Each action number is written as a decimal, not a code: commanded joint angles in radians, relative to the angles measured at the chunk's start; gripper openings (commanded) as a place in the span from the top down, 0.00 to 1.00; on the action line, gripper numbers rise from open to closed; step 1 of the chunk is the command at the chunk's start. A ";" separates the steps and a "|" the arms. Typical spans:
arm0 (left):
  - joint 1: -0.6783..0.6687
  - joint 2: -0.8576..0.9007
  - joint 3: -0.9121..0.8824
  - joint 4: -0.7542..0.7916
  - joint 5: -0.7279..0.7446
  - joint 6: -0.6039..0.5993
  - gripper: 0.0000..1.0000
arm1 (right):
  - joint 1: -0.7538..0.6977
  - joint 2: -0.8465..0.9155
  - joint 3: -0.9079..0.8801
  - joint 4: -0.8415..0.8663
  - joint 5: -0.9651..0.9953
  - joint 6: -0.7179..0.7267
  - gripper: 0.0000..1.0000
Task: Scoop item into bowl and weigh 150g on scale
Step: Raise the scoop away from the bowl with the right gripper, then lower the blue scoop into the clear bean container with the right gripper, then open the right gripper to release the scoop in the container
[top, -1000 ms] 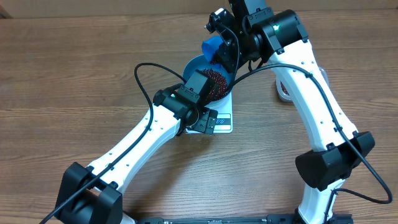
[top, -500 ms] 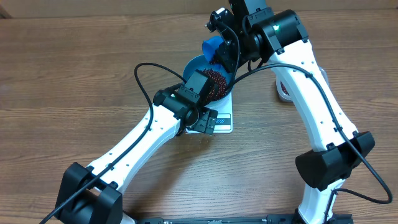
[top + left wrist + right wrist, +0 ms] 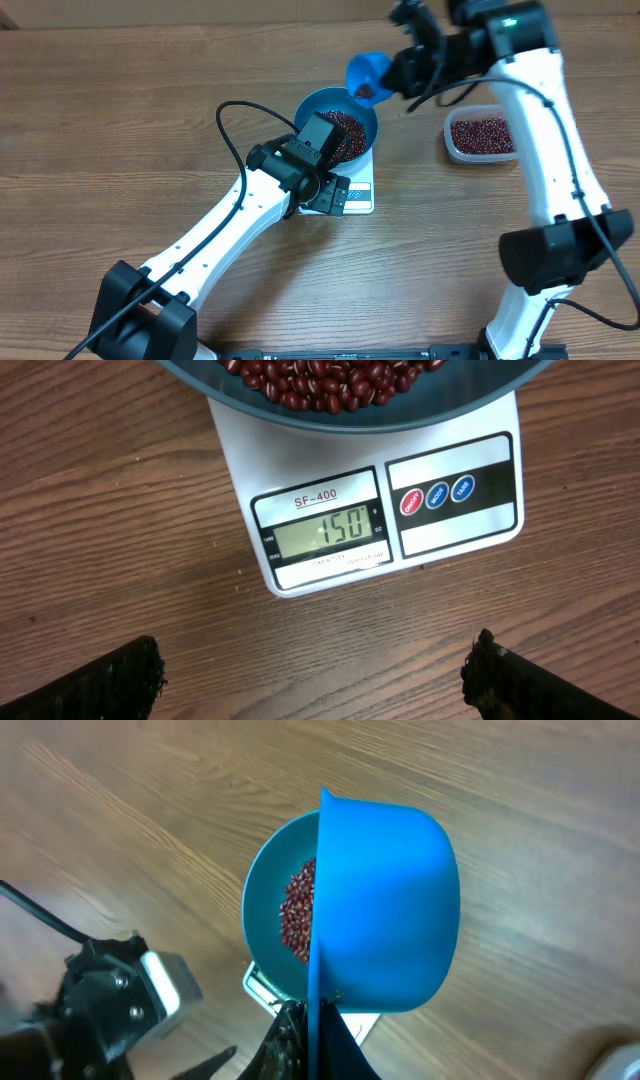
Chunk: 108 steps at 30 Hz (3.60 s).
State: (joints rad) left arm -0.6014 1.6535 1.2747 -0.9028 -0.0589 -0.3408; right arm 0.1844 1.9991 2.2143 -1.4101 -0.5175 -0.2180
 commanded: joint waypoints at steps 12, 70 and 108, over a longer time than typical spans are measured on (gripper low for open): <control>-0.001 -0.006 0.011 -0.001 0.008 -0.006 0.00 | -0.392 -0.003 0.016 -0.162 -0.056 0.009 0.96; -0.001 -0.006 0.011 -0.001 0.008 -0.007 0.00 | -0.489 0.007 -0.436 0.190 0.308 0.114 0.11; -0.001 -0.006 0.011 -0.001 0.008 -0.007 0.01 | -0.486 0.007 -0.436 0.374 0.278 0.196 0.00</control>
State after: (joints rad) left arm -0.6014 1.6535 1.2747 -0.9028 -0.0589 -0.3405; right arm -0.3004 2.0056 1.7798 -1.0409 -0.2317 -0.0254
